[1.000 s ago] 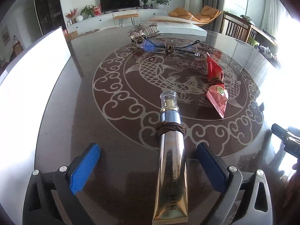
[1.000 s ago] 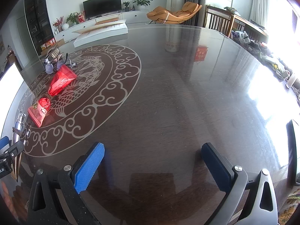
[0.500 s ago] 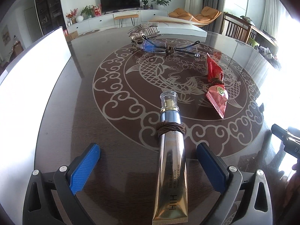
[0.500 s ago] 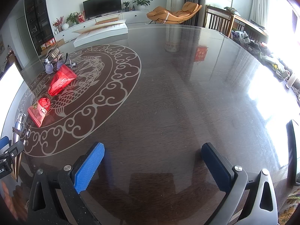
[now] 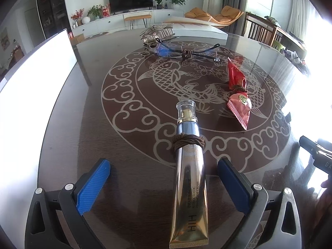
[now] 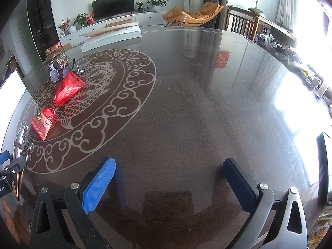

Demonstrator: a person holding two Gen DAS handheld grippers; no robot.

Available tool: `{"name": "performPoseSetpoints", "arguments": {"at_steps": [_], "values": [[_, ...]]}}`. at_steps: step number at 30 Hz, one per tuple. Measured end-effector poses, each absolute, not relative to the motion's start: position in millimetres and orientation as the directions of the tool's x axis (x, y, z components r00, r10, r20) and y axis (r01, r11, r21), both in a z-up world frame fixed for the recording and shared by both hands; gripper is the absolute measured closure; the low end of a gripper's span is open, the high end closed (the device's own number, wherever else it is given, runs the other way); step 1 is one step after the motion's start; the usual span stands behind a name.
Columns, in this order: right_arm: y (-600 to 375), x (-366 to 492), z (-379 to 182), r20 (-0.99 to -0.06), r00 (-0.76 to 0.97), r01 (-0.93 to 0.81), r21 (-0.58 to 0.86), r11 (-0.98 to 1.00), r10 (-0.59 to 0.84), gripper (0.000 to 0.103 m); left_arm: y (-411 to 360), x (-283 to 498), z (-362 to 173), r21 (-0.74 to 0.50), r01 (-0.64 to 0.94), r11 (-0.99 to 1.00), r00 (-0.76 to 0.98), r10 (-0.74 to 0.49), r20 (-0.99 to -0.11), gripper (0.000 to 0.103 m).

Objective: Organize objects

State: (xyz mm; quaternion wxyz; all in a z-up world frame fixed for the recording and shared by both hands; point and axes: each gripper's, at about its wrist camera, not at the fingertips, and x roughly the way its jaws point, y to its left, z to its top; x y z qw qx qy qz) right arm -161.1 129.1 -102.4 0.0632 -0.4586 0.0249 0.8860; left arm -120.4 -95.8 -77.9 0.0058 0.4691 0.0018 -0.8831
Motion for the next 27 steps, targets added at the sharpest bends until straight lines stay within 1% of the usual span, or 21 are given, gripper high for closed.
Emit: {"name": "performPoseSetpoints", "arguments": {"at_steps": [18, 23, 27], "values": [[128.7, -161.1, -102.2, -0.816, -0.571, -0.135, -0.014, -0.991, 0.089, 0.000, -96.8, -119.6, -79.1, 0.002, 0.005, -1.000, -0.559, -0.005, -0.829, 0.000], [128.9, -161.0, -102.3, -0.816, -0.572, -0.135, -0.014, -0.991, 0.089, 0.000, -93.7, -113.8, -79.3, 0.004, -0.032, -0.999, -0.556, 0.015, -0.831, 0.000], [128.9, -161.0, -102.3, -0.816, -0.572, -0.135, -0.014, -0.991, 0.089, 0.000, -87.7, -111.1, -78.0, 0.002, -0.110, -0.994, -0.523, 0.056, -0.851, 0.000]]}}
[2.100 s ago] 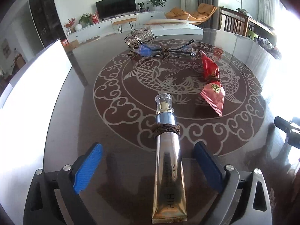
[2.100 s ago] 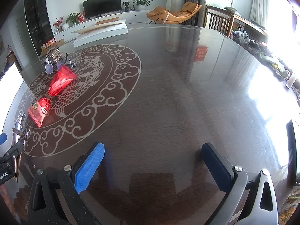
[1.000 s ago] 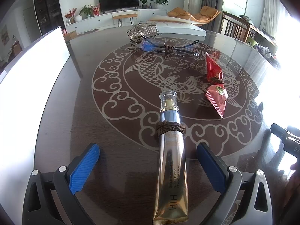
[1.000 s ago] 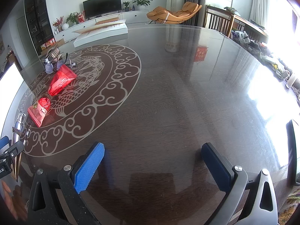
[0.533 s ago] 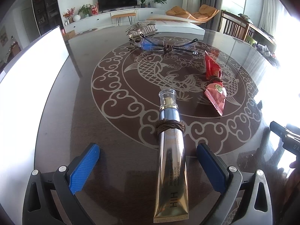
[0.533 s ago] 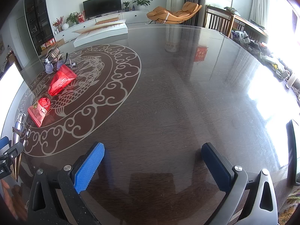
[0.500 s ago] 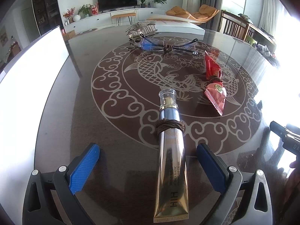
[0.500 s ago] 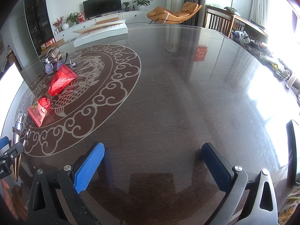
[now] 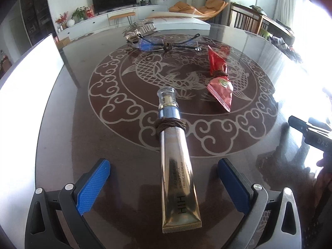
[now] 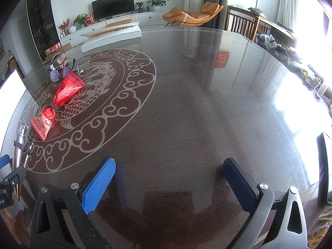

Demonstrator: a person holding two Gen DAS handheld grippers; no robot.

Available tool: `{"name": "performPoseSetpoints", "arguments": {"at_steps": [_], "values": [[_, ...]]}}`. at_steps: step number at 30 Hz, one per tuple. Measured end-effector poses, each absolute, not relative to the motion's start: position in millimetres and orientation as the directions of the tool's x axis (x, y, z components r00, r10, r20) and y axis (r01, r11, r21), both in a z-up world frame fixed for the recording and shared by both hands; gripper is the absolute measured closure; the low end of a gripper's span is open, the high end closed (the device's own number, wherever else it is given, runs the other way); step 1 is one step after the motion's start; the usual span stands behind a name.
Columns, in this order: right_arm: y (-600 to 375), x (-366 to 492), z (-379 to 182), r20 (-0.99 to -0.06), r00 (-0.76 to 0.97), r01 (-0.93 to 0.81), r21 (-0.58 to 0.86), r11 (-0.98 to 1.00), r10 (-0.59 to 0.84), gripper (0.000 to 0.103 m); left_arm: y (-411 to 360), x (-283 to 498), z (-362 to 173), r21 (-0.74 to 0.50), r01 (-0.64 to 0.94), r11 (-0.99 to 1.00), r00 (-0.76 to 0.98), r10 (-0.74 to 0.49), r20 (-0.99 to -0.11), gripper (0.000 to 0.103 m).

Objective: Organize objects

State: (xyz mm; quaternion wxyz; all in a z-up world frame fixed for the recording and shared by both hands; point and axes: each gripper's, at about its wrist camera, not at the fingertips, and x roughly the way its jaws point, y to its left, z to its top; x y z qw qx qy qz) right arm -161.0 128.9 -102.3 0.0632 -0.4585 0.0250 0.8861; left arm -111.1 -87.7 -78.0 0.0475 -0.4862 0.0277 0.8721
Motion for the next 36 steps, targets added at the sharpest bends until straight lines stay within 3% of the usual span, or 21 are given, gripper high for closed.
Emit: {"name": "performPoseSetpoints", "arguments": {"at_steps": [1, 2, 4, 5, 6, 28, 31, 36], "values": [[129, -161, -102, -0.816, -0.572, -0.135, -0.014, -0.991, 0.089, 0.000, -87, -109, -78, 0.005, -0.113, -0.994, -0.526, 0.055, -0.849, 0.000], [129, -161, -102, -0.816, -0.572, -0.135, -0.014, -0.991, 0.089, 0.000, -86, -106, -77, 0.005, -0.117, -0.993, -0.539, 0.059, -0.840, 0.007], [129, -161, -102, -0.816, -0.572, -0.135, -0.014, -0.991, 0.089, 0.000, -82, -99, -72, 0.010, -0.133, -0.991, -0.564, 0.067, -0.823, 0.036], [129, -161, -102, -0.816, -0.572, -0.135, -0.014, -0.991, 0.089, 0.000, -79, -96, -70, 0.013, -0.146, -0.989, -0.572, 0.074, -0.817, 0.060], [129, -161, -102, -0.816, -0.572, -0.135, -0.014, -0.991, 0.089, 0.000, -76, -94, -69, 0.025, -0.156, -0.987, -0.579, 0.071, -0.812, 0.074], [128, -163, -101, -0.831, -0.552, -0.114, -0.012, -0.993, 0.074, 0.000, -98, -65, -68, -0.072, -0.123, -0.990, -0.624, 0.134, -0.770, 0.076], [125, -173, -88, -0.843, -0.534, -0.098, 0.139, -0.985, -0.066, 0.011, -103, -61, -66, -0.079, -0.118, -0.990, -0.631, 0.136, -0.764, 0.076], [68, -216, -63, -0.834, -0.471, 0.004, 0.325, -0.946, -0.288, 0.011, -114, -54, -59, -0.111, -0.095, -0.989, -0.646, 0.146, -0.749, 0.076]]}}
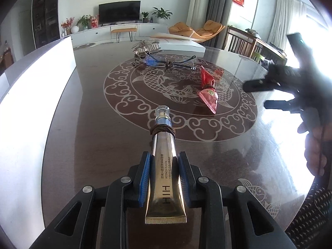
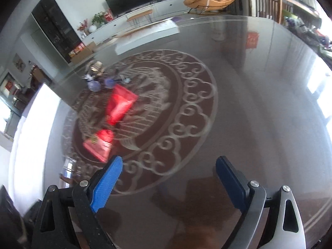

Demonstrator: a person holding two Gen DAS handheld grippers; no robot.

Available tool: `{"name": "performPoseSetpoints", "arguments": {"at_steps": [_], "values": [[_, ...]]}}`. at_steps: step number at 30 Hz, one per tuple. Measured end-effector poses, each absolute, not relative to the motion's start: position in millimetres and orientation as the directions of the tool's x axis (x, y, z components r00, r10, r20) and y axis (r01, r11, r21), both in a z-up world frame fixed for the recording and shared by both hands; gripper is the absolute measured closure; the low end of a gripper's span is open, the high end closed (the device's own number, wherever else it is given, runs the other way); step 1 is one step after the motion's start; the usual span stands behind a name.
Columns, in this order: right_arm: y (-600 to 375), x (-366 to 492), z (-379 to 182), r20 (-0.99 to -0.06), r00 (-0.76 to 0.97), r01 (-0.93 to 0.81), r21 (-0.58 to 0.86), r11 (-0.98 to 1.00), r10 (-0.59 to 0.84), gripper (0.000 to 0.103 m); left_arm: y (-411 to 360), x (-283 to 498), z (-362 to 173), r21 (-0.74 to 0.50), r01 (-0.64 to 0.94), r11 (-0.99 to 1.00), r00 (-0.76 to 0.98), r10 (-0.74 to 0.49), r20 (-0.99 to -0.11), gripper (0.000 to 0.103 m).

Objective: Organize objects
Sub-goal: 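Grasp the red candy packet with the right tool while the left tool holds the tube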

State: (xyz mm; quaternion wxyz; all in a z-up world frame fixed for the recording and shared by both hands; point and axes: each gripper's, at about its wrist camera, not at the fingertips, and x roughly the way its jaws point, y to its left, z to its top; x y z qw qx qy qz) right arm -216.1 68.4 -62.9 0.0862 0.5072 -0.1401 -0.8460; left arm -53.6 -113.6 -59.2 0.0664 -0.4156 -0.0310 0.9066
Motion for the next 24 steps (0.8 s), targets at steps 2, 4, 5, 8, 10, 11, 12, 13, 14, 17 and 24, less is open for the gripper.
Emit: {"name": "performPoseSetpoints", "arguments": {"at_steps": [2, 4, 5, 8, 10, 11, 12, 13, 14, 17, 24], "values": [[38, -236, -61, -0.830, -0.436, 0.034, 0.371, -0.928, -0.348, 0.011, -116, -50, -55, -0.113, -0.094, -0.989, -0.655, 0.147, -0.741, 0.076], [12, -255, -67, -0.848, -0.399, 0.049, 0.360, -0.932, -0.348, 0.011, -118, -47, -52, -0.109, -0.095, -0.989, -0.660, 0.145, -0.737, 0.076], [1, -263, -72, -0.871, -0.376, 0.042, 0.326, -0.945, -0.317, 0.012, -119, -47, -52, -0.112, -0.094, -0.989, -0.657, 0.146, -0.739, 0.076], [-19, -275, -84, -0.907, -0.344, 0.031, 0.246, -0.969, -0.242, 0.040, -124, -44, -58, -0.137, -0.088, -0.987, -0.637, 0.161, -0.754, 0.076], [-27, -273, -82, -0.917, -0.341, 0.069, 0.196, -0.978, -0.208, 0.082, -125, -44, -63, -0.141, -0.098, -0.985, -0.619, 0.171, -0.767, 0.076], [-27, -269, -83, -0.920, -0.337, 0.078, 0.182, -0.980, -0.198, 0.082, -124, -45, -66, -0.143, -0.109, -0.984, -0.605, 0.180, -0.776, 0.076], [-26, -264, -83, -0.920, -0.341, 0.088, 0.174, -0.981, -0.194, 0.083, -123, -46, -69, -0.141, -0.118, -0.983, -0.591, 0.183, -0.786, 0.076], [-24, -258, -85, -0.922, -0.342, 0.098, 0.157, -0.983, -0.182, 0.083, -121, -46, -69, -0.126, -0.124, -0.984, -0.599, 0.176, -0.781, 0.076], [-20, -254, -85, -0.923, -0.340, 0.105, 0.151, -0.983, -0.178, 0.083, -119, -48, -70, -0.112, -0.124, -0.986, -0.595, 0.164, -0.787, 0.076], [-9, -243, -87, -0.924, -0.333, 0.108, 0.158, -0.981, -0.186, 0.083, -117, -60, -70, -0.114, -0.121, -0.986, -0.580, 0.163, -0.798, 0.068], [-1, -235, -73, -0.914, -0.339, 0.139, 0.188, -0.972, -0.225, 0.083, -99, -88, -74, 0.002, -0.144, -0.990, -0.589, 0.084, -0.804, 0.076]]}}
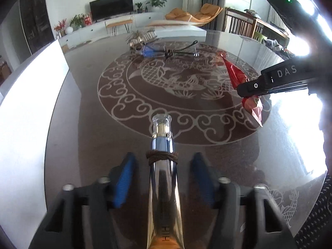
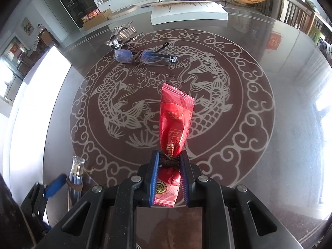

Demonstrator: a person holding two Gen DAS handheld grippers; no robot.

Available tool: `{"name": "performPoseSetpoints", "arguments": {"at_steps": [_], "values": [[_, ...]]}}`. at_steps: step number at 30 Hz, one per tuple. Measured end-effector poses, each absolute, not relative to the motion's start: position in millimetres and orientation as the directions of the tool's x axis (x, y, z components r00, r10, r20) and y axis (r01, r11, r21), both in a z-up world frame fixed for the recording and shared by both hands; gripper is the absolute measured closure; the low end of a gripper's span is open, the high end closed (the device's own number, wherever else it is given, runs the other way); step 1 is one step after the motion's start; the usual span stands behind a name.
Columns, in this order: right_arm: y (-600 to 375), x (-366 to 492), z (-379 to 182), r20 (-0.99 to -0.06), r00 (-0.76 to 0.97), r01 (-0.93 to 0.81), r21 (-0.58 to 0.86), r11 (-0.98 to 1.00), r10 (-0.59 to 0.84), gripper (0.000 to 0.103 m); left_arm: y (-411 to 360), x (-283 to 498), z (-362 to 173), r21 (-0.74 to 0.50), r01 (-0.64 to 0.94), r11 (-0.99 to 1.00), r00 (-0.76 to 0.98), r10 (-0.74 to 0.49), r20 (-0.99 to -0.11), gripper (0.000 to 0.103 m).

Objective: Organize objects
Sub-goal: 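Grasp the red candy packet with the right tool while the left tool holds the tube, then carry the tube and packet into the bin and open both tools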

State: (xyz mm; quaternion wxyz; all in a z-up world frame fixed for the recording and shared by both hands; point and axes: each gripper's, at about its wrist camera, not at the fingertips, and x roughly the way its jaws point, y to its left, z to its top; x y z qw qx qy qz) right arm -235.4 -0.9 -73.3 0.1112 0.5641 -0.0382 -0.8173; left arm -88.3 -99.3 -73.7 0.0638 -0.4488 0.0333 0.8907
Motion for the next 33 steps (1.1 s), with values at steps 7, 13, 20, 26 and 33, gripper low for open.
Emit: {"name": "performPoseSetpoints", "arguments": {"at_steps": [7, 13, 20, 26, 33], "values": [[-4, -209, -29, -0.854, -0.392, 0.225, 0.272, -0.935, -0.343, 0.083, -129, -48, -42, -0.193, -0.124, -0.973, -0.677, 0.226, -0.701, 0.076], [-54, -183, 21, -0.786, -0.405, 0.355, 0.336, -0.873, -0.467, 0.083, -189, 14, 37, -0.287, -0.075, -0.955, -0.794, 0.231, -0.562, 0.077], [-187, -141, 80, -0.677, -0.267, 0.607, 0.435, -0.665, -0.686, 0.083, -293, 76, 100, -0.222, 0.139, -0.965, -0.868, -0.011, -0.496, 0.077], [-285, -140, 37, -0.713, -0.052, 0.618, 0.527, -0.584, -0.699, 0.061, -372, 58, 56, -0.148, 0.374, -0.916, -0.701, -0.174, -0.692, 0.073], [-224, -141, 30, -0.726, -0.328, 0.603, 0.332, -0.725, -0.605, 0.018, -382, 59, 36, -0.236, 0.476, -0.847, -0.688, -0.192, -0.700, 0.033]]}}
